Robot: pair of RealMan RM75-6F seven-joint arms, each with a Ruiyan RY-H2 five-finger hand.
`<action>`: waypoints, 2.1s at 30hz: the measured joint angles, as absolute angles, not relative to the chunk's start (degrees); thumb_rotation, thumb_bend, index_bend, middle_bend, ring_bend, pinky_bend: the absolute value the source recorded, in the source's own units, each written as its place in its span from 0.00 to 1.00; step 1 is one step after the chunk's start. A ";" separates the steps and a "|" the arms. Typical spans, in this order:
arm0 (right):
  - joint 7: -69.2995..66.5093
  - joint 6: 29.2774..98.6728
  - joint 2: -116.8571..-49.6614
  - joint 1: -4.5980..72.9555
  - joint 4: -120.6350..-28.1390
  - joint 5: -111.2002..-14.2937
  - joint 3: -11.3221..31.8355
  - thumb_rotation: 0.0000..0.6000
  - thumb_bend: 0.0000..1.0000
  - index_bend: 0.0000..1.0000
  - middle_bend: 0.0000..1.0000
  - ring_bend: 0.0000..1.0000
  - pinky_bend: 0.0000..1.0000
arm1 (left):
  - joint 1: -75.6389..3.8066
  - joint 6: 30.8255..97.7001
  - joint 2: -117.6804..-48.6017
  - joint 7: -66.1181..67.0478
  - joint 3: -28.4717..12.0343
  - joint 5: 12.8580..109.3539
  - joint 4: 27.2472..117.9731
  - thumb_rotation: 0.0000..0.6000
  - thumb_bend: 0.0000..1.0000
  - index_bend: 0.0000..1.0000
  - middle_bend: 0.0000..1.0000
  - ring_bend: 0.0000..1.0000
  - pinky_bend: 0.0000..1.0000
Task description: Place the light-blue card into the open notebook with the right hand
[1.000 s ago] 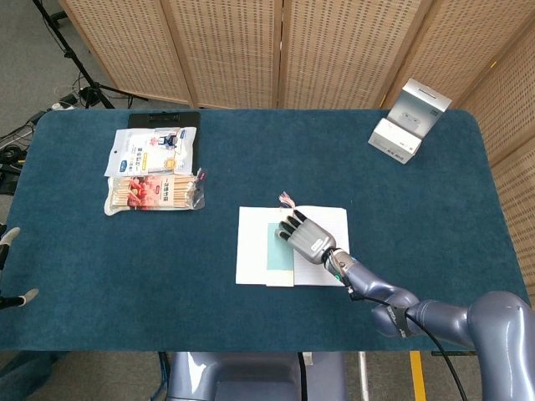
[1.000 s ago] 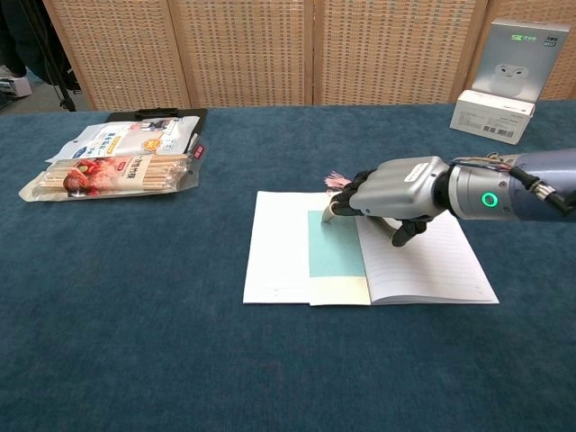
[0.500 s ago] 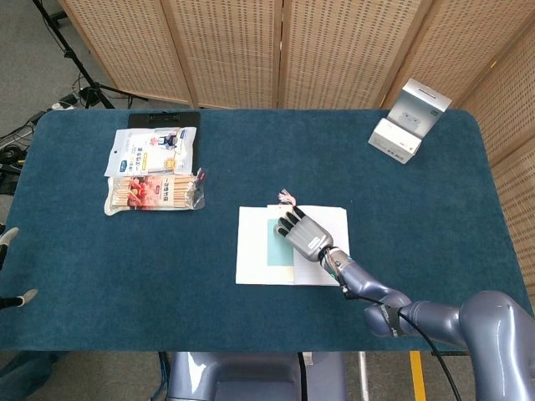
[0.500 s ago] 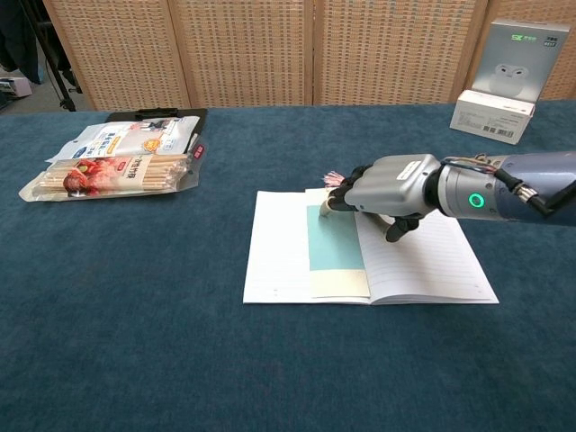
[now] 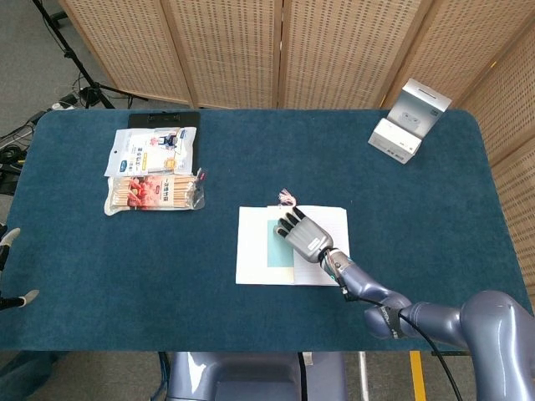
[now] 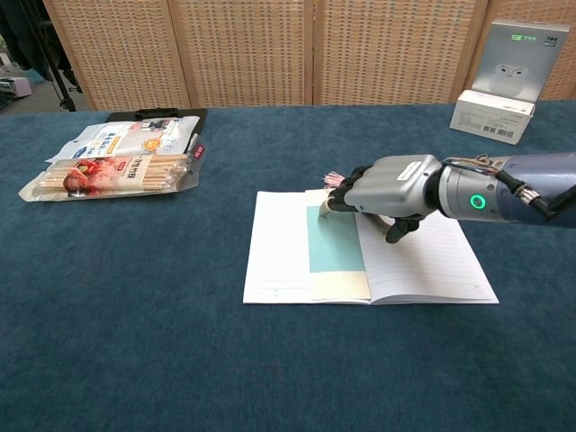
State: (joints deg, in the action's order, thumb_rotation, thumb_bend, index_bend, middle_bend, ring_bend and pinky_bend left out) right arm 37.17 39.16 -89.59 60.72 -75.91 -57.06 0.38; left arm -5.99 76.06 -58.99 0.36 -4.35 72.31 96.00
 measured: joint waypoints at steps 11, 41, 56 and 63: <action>37.78 39.28 -89.79 60.68 -76.39 -56.46 -0.11 1.00 1.00 0.07 0.07 0.00 0.03 | -6.01 76.18 -59.21 1.02 -4.44 71.97 96.01 1.00 0.00 0.00 0.00 0.00 0.00; 35.80 48.32 -86.30 59.78 -83.09 -63.71 3.10 1.00 0.73 0.07 0.04 0.00 0.03 | -5.99 76.25 -59.07 1.14 -4.34 72.13 96.32 1.00 0.00 0.00 0.00 0.00 0.00; 9.32 81.87 -75.13 37.67 -85.96 -78.61 1.63 1.00 0.00 0.00 0.00 0.00 0.00 | -4.01 81.50 -59.20 -1.08 -4.76 73.90 95.32 1.00 0.00 0.00 0.00 0.00 0.00; -1.00 94.80 -74.26 22.74 -80.83 -83.27 -1.61 1.00 0.00 0.00 0.00 0.00 0.00 | -2.05 84.53 -58.82 -0.30 -4.11 75.81 96.83 1.00 0.00 0.00 0.00 0.00 0.00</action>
State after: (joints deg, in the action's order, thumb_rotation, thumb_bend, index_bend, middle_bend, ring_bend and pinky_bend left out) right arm -1.00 94.80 -74.26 22.74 -80.83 -83.27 -1.61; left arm -2.05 84.53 -58.82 -0.30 -4.11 75.81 96.83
